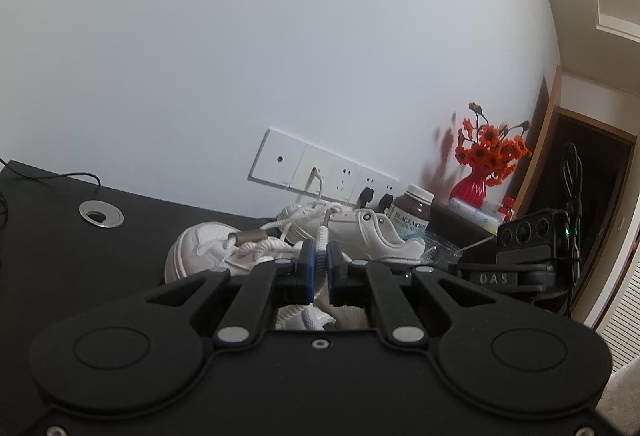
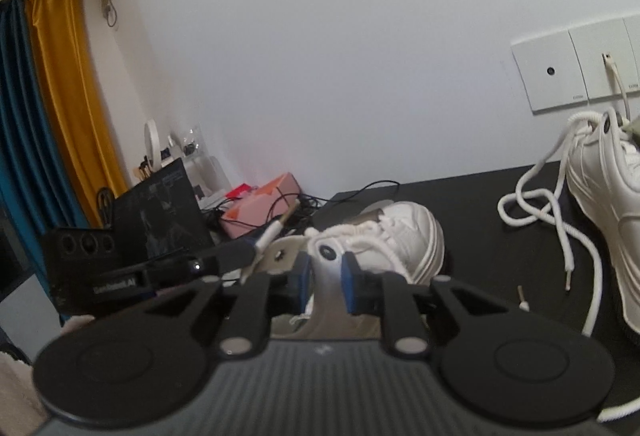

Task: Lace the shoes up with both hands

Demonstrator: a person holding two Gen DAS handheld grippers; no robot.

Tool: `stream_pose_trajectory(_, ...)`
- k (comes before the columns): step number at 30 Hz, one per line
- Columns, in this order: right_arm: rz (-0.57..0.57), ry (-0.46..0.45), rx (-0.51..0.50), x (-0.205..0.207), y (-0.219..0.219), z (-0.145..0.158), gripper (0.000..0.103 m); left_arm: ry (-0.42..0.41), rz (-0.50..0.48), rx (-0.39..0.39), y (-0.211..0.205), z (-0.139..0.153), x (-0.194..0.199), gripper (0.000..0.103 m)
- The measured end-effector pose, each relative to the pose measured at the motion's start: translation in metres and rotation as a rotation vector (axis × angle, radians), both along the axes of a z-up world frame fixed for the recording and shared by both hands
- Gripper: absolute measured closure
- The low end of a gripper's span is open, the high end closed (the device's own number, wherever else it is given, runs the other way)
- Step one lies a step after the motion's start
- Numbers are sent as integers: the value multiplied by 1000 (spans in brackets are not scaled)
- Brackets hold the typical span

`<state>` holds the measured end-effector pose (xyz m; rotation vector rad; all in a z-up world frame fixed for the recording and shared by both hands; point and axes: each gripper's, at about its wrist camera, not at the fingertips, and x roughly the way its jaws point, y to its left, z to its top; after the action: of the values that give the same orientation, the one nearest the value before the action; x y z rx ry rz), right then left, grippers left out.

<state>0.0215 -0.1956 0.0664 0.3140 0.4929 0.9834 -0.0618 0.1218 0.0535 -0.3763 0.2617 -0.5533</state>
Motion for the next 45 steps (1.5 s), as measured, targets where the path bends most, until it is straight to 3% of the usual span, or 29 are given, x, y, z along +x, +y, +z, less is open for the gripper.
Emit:
stream_pose_trajectory(3, 3, -20, -13, -4, 4, 1, 70, -7, 19, -15, 5, 2, -1, 97)
stream_pose_trajectory(9, -40, -15, -60, -2, 11, -3, 71, -2, 17, -14, 6, 3, -1, 97)
stream_pose_trajectory(14, -36, 93, 28, 10, 5, -11, 75, -4, -14, 30, -2, 2, -1, 97)
stream_pose_trajectory(23, -27, 559, 423, 47, -21, -58, 74, 3, -37, 98, -13, -5, 1, 97)
stream_pose_trajectory(28, -47, 757, 618, 55, -29, -87, 74, -14, -50, 166, -23, -6, 0, 97)
stream_pose_trajectory(35, -61, 771, 658, 52, -24, -89, 74, -8, -61, 213, -33, -5, 5, 97)
stream_pose_trajectory(41, -51, 781, 703, 52, -20, -93, 71, 74, -75, 187, -35, -9, 21, 96)
stream_pose_trajectory(45, -57, 782, 736, 54, -22, -94, 71, 81, -68, 218, -39, -6, 21, 96)
